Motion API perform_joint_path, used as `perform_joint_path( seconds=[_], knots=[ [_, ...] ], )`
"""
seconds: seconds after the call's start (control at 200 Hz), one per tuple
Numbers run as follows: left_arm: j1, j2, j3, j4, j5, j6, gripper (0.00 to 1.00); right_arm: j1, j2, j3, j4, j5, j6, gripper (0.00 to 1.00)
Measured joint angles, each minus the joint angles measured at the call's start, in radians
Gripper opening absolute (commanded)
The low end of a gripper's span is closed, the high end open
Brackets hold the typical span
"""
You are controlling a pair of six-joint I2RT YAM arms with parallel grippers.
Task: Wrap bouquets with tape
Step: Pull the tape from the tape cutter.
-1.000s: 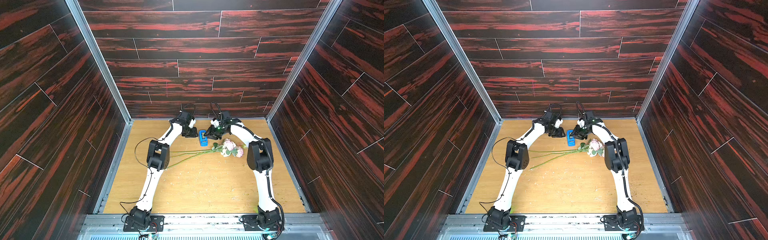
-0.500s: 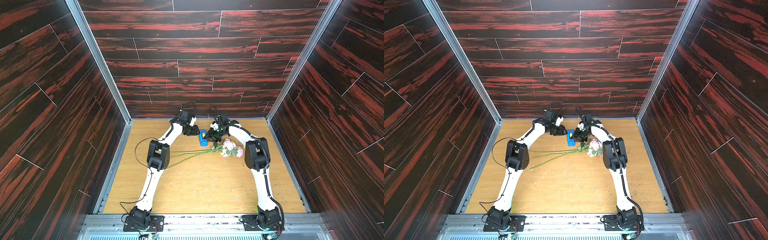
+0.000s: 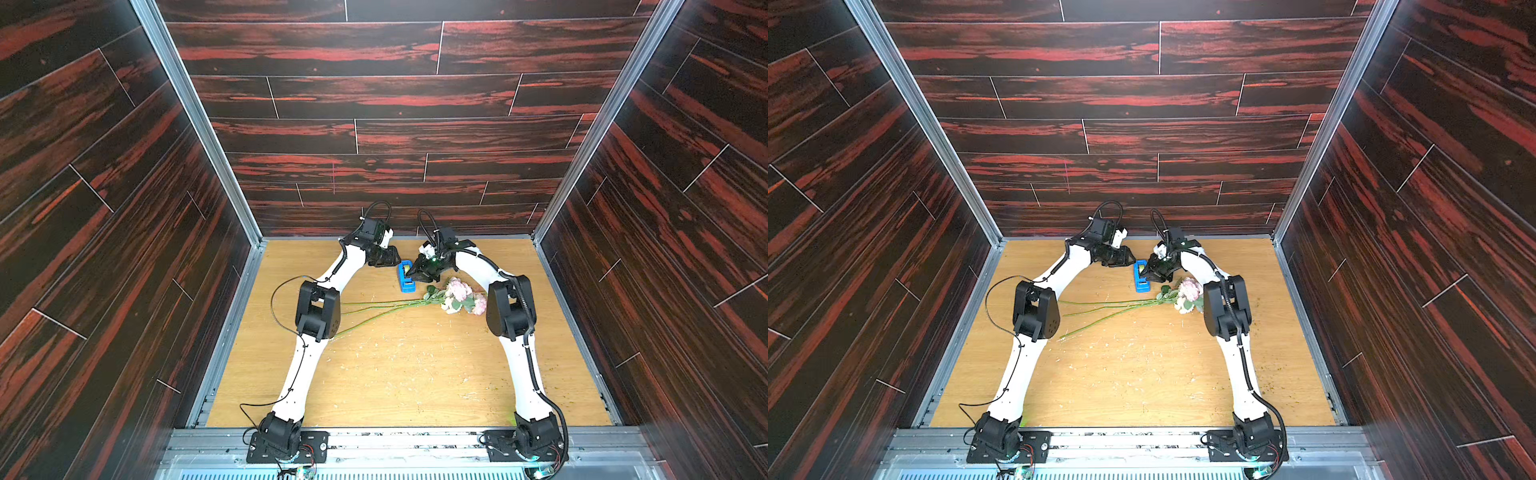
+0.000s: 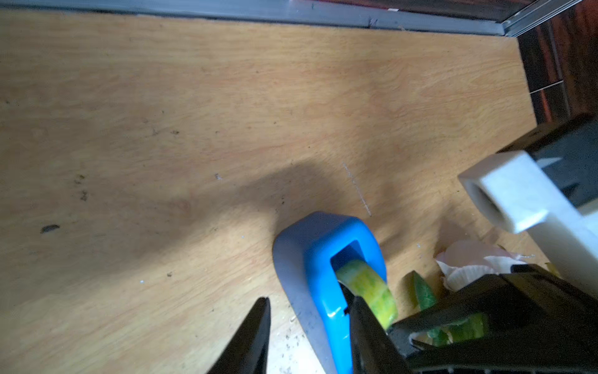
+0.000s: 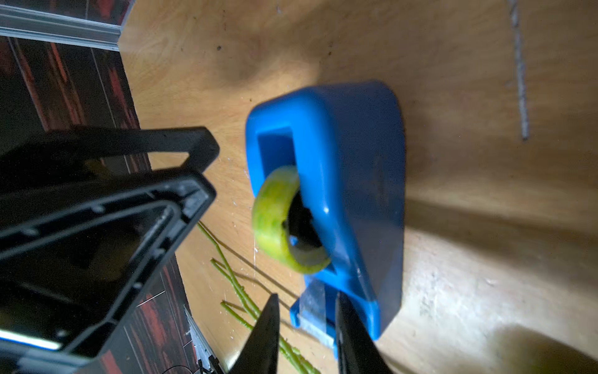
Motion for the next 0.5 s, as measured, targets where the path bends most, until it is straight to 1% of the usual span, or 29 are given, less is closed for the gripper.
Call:
perform_joint_path(
  seconds=[0.321,0.501],
  knots=[
    [0.0,0.006,0.0,0.003,-0.009,0.003,0.43,-0.002,0.011,0.003,0.004,-0.018,0.008,0.28],
    [0.0,0.032,0.001,0.018,-0.003,0.001,0.43,-0.002,0.013,0.005,0.011,-0.024,0.02,0.27]
  ],
)
